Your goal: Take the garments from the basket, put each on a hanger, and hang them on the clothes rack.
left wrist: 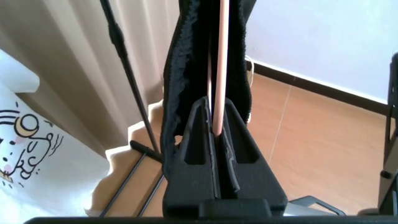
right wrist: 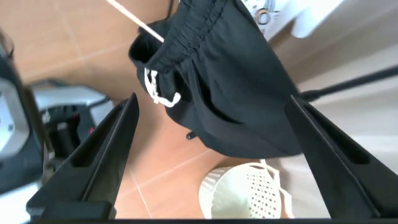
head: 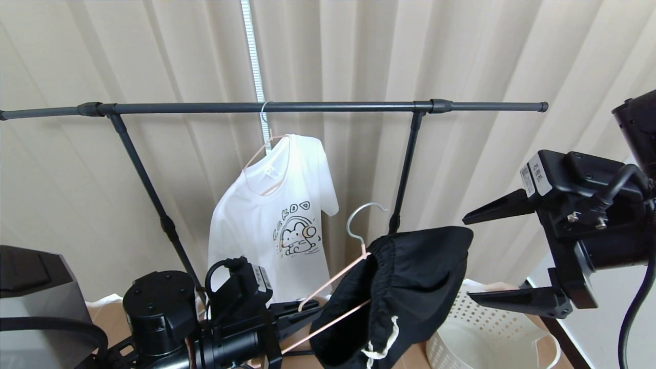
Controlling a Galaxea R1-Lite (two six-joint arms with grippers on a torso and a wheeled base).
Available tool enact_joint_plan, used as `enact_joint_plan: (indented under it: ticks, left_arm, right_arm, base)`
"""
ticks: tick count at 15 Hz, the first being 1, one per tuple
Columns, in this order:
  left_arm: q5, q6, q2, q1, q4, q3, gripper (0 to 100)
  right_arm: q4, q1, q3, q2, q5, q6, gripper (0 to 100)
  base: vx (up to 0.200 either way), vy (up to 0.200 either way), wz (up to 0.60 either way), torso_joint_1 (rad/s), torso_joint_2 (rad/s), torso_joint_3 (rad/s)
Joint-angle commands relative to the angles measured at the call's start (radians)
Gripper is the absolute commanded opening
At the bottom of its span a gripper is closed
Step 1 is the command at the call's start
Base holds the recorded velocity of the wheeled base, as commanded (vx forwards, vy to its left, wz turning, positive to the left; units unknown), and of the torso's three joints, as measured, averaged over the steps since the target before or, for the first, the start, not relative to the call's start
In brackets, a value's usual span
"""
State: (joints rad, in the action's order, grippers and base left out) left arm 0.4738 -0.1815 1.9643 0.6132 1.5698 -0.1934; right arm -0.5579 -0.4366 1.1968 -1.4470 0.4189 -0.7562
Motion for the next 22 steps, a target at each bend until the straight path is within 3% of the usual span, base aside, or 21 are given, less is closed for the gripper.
enact_joint_plan:
  ticks: [1,2,3,7,22]
  left_arm:
    - [0.012,-0.001,0.001,0.003,0.001,0.005,0]
    - [0.023,-0.001,-0.001,0.005,0.001,0.005,0]
    - [0.039,-0.001,-0.002,0.005,0.001,0.006,0]
    - [0.094,-0.032,-0.002,0.007,0.001,0.015,0]
    - [0.095,-0.038,-0.013,0.007,0.001,0.014,0]
  right_arm:
    - [-0.135,0.064,0.124,-0.135,0.093,-0.143,100]
    - [-0.208,0.084,0.179,-0.185,0.138,-0.233,100]
    - [-0.267,0.091,0.225,-0.231,0.182,-0.273,100]
    - [-0.304,0.085,0.288,-0.322,0.279,-0.275,100]
    - [-0.297,0.029,0.288,-0.403,0.215,-0.273,100]
  base:
    - [0.0,0.0,0.0,0.0,0.0,0.0]
    - [0.0,0.0,0.0,0.0,0.0,0.0]
    - [0.0,0.0,0.0,0.0,0.0,0.0]
    - [0.0,0.0,0.0,0.0,0.0,0.0]
    - [0.0,0.0,0.0,0.0,0.0,0.0]
